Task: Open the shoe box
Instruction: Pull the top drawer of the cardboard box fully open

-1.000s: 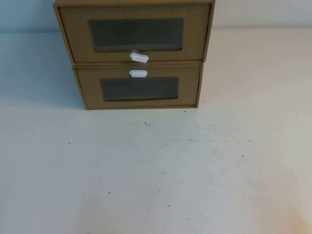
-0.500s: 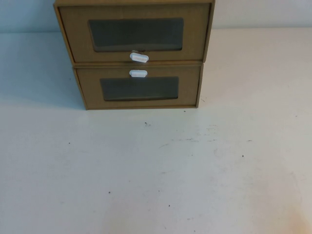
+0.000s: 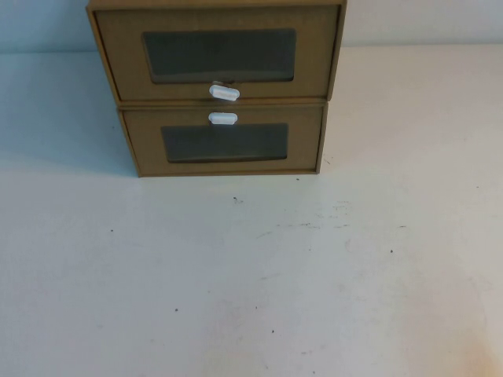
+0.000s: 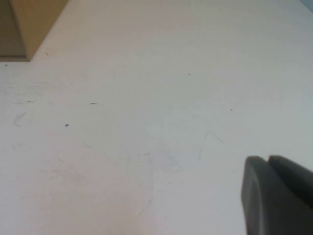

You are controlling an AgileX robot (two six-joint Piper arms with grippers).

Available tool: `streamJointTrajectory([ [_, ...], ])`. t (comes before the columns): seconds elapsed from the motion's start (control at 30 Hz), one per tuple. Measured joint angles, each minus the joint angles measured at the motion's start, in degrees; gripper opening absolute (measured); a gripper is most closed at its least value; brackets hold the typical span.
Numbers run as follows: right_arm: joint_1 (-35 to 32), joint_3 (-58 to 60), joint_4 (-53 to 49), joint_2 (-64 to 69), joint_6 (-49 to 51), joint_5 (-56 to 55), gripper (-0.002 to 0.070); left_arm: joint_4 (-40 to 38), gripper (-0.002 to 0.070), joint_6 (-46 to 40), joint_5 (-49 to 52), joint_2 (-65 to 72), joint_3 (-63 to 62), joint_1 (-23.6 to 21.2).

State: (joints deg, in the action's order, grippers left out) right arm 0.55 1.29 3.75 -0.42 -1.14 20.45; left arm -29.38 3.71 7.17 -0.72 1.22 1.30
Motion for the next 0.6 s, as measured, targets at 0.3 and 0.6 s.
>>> streamJointTrajectory([
  [0.3,0.0,0.0,0.0,0.0,0.0,0.0,-0.0013,-0.02,-0.0005,-6.73,20.62,14.77,-17.23,0.0],
  [0.6,0.0,0.0,0.0,0.0,0.0,0.0,-0.0013,0.4,-0.0005,-23.5,36.57,39.24,-40.29,0.0],
])
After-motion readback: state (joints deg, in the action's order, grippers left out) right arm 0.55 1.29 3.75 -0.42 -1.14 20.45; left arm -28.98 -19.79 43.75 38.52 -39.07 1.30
